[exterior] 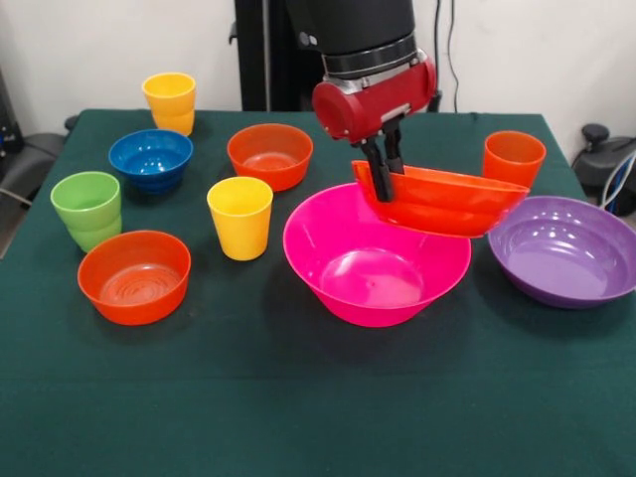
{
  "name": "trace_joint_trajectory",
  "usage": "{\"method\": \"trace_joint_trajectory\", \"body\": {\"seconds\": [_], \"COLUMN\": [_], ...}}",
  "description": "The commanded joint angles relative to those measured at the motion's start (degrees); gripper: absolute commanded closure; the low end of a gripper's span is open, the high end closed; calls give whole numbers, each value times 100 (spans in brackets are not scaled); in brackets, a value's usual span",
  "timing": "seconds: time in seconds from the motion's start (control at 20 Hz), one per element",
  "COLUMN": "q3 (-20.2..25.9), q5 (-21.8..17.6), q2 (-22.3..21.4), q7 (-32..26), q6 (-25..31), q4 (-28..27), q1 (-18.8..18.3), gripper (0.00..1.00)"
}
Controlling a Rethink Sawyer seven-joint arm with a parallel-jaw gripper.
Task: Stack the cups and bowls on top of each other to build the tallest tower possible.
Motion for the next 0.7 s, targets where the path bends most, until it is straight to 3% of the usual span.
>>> {"method": "trace_joint_trajectory", "body": {"seconds": [0.05,0.6,0.65,0.7], "q3": [-542,-698,-721,-727], "q5": [-711,-1044,-1054,-1078], "q2": [98,-125,-143,-153], "q7": [-2040,-2210,-2221,-2228], "q6": [705,814,793,782], "q4": [-274,-282,-281,-276], "q1": [362,641,663,673], "gripper": [100,100,0,0]}}
